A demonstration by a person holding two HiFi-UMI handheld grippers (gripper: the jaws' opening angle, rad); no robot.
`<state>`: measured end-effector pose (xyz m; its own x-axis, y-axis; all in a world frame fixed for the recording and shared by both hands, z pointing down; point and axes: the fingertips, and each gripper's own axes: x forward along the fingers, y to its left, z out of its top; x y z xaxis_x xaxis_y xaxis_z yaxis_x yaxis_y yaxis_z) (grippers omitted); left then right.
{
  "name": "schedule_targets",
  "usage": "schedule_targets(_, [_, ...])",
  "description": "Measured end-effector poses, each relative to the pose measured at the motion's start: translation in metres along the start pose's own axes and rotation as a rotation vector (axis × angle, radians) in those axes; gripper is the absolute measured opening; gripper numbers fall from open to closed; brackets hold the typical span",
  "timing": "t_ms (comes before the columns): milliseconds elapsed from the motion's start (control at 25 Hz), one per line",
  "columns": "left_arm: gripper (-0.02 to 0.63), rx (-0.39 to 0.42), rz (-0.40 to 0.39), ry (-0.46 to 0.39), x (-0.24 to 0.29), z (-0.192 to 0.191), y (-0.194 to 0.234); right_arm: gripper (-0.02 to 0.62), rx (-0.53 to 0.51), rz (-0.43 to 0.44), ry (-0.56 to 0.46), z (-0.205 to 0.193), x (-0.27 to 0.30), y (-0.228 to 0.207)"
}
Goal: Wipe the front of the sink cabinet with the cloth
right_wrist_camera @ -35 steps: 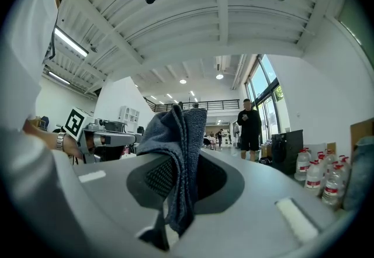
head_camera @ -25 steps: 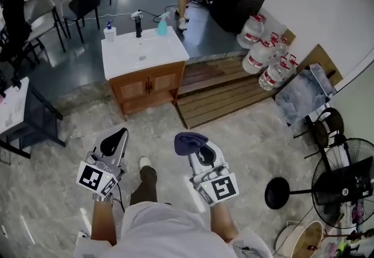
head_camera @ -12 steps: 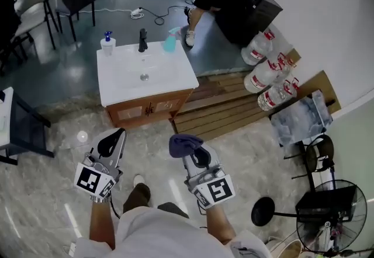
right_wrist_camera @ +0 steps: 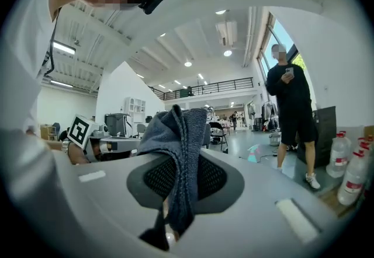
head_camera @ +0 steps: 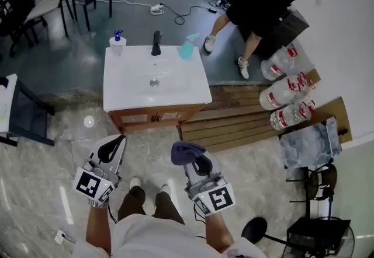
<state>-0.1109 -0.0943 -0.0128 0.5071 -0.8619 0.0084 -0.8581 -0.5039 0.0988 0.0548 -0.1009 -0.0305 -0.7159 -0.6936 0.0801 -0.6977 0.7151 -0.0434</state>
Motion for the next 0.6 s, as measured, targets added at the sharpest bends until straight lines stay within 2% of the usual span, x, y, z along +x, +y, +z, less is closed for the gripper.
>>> schedule_targets(160, [-0.003, -0.008, 0.063, 0.038, 0.016, -0.033, -0.002, 0.058, -0.008, 0.07, 0.045, -0.034, 0.013, -0.026])
schedule_targets(320, [-0.003, -0.008, 0.092, 0.051, 0.035, -0.074, 0.005, 0.058, -0.036, 0.101, 0.062, -0.072, 0.038, -0.052])
schedule_targets(600, [-0.003, -0.011, 0.136, 0.025, 0.057, -0.174, 0.056, 0.058, -0.085, 0.141, 0.043, -0.172, 0.108, -0.063])
